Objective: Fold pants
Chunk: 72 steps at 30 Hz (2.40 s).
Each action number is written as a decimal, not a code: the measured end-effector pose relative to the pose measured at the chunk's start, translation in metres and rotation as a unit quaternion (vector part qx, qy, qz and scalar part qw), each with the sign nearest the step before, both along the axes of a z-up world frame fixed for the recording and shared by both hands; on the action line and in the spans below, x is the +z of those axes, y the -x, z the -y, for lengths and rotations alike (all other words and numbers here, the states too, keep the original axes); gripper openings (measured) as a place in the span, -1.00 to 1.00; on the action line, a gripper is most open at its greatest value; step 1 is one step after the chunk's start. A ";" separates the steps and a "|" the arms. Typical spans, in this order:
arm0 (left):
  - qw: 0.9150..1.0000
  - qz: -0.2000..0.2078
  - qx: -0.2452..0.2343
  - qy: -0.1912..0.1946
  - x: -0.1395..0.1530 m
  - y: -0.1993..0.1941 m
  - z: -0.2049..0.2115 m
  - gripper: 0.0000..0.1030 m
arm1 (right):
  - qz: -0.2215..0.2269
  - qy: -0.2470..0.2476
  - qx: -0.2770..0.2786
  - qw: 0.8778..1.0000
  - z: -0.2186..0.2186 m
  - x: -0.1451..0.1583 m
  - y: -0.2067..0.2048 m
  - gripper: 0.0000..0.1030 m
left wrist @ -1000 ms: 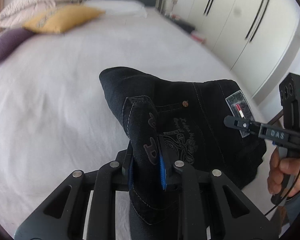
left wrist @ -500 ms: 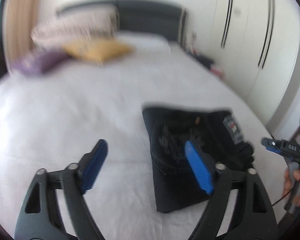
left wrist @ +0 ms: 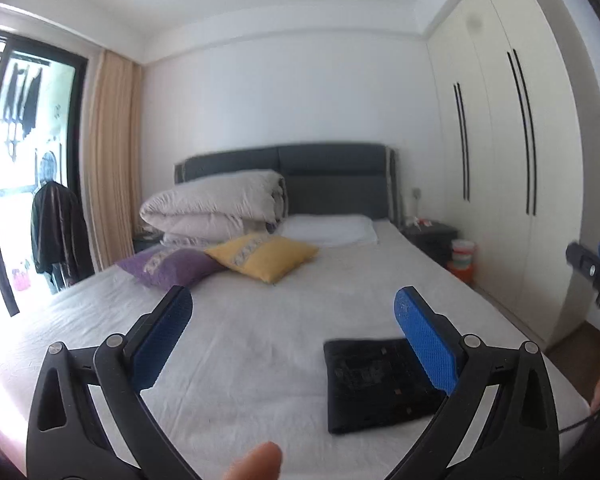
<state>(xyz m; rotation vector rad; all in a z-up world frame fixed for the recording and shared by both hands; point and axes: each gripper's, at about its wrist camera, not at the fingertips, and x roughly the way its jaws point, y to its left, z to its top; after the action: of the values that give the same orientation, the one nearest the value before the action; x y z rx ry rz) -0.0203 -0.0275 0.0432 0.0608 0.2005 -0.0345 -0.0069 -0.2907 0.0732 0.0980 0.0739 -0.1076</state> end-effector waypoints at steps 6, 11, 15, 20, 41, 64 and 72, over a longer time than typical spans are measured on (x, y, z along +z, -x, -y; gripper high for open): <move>0.997 -0.080 -0.016 -0.009 -0.006 0.010 0.001 1.00 | -0.077 -0.001 0.010 0.997 -0.012 0.002 0.005 1.00; 0.988 -0.154 0.014 -0.006 -0.027 0.008 0.003 1.00 | -0.174 -0.035 0.020 0.984 -0.014 -0.018 -0.005 1.00; 0.981 -0.195 0.019 0.005 -0.048 0.002 0.004 1.00 | -0.215 -0.054 0.018 0.975 -0.016 -0.033 -0.008 1.00; 0.975 -0.222 0.015 0.004 -0.071 -0.006 0.011 1.00 | -0.241 -0.069 0.014 0.968 -0.017 -0.046 -0.012 1.00; 0.964 -0.266 0.014 -0.001 -0.111 -0.038 0.018 1.00 | -0.277 -0.057 0.038 0.958 -0.046 -0.069 -0.020 1.00; 0.960 -0.281 0.011 0.002 -0.123 -0.042 0.018 1.00 | -0.295 -0.055 0.045 0.953 -0.053 -0.079 -0.018 1.00; 0.960 -0.281 0.012 0.002 -0.124 -0.042 0.017 1.00 | -0.299 -0.054 0.048 0.952 -0.056 -0.079 -0.018 1.00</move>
<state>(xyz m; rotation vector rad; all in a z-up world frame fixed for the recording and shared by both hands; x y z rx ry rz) 0.0217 -0.0448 -0.0805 0.0430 0.7714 -0.0284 0.0109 -0.2350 -0.0059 0.1683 0.6902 -0.0333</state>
